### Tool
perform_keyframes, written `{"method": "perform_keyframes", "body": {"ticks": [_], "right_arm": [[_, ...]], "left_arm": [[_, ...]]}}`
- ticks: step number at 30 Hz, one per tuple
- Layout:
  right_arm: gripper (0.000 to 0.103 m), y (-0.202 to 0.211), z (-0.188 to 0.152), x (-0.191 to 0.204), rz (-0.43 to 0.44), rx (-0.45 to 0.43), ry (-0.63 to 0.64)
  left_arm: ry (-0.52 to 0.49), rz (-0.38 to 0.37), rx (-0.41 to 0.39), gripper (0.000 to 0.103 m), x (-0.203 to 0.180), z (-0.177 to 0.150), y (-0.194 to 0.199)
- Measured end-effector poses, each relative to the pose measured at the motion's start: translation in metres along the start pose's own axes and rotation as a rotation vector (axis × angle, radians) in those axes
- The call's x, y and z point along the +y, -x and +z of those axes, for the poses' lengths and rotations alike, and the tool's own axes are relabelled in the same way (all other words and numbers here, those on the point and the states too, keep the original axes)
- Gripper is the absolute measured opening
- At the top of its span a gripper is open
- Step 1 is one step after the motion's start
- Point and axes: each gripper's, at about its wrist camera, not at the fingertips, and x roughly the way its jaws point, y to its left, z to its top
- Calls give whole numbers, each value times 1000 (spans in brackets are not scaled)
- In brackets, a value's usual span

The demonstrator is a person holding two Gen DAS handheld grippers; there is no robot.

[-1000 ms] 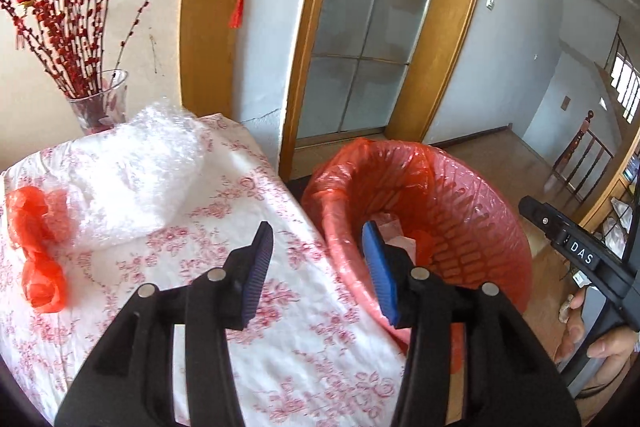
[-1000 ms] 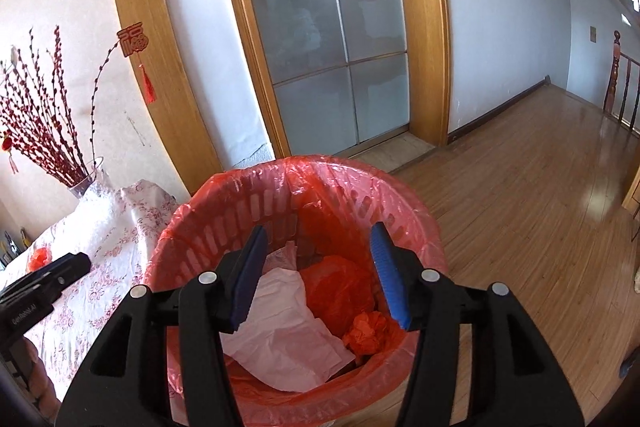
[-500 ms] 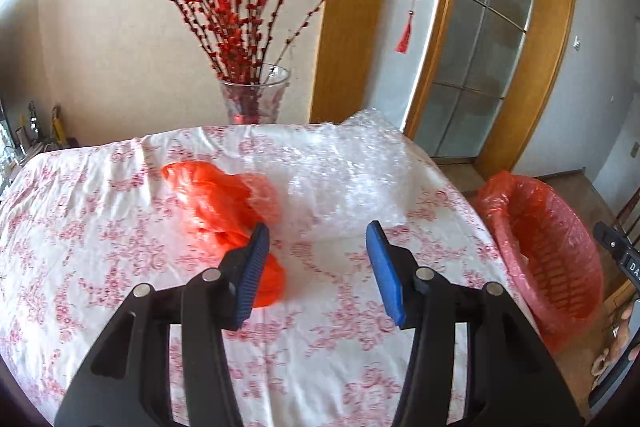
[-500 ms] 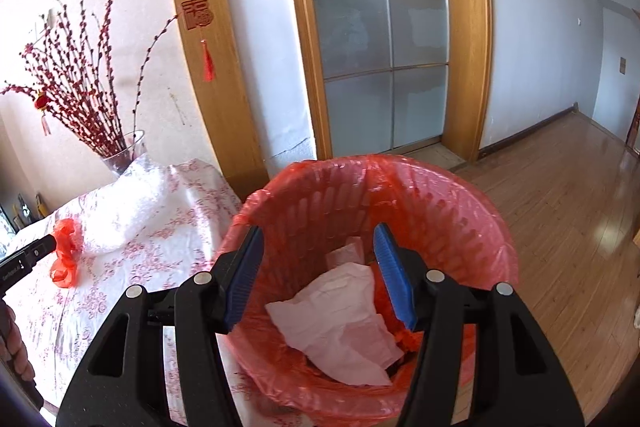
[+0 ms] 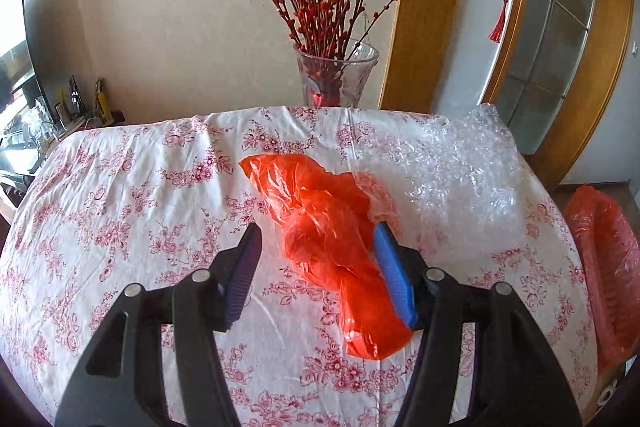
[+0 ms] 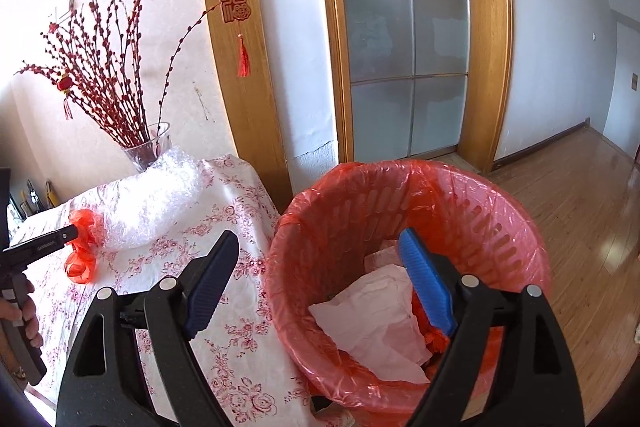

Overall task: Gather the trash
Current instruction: 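Move both open tools back toward the red bag on the table, then close the left tool on the crumpled red plastic bag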

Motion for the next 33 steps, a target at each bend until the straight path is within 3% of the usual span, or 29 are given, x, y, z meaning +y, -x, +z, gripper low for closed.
{"method": "perform_keyframes", "body": {"ticks": [9, 16, 22, 33], "right_arm": [[82, -12, -4, 19, 26, 19, 28], [82, -16, -4, 44, 47, 20, 89], [82, -20, -5, 59, 69, 31, 114], [82, -38, 3, 112, 141, 59, 181]], "left_arm": [[0, 4, 84, 57, -1, -1, -30], [-2, -2, 90, 39, 1, -3, -35], [16, 7, 83, 33, 21, -4, -30], [-1, 164, 16, 33, 86, -9, -12]]}}
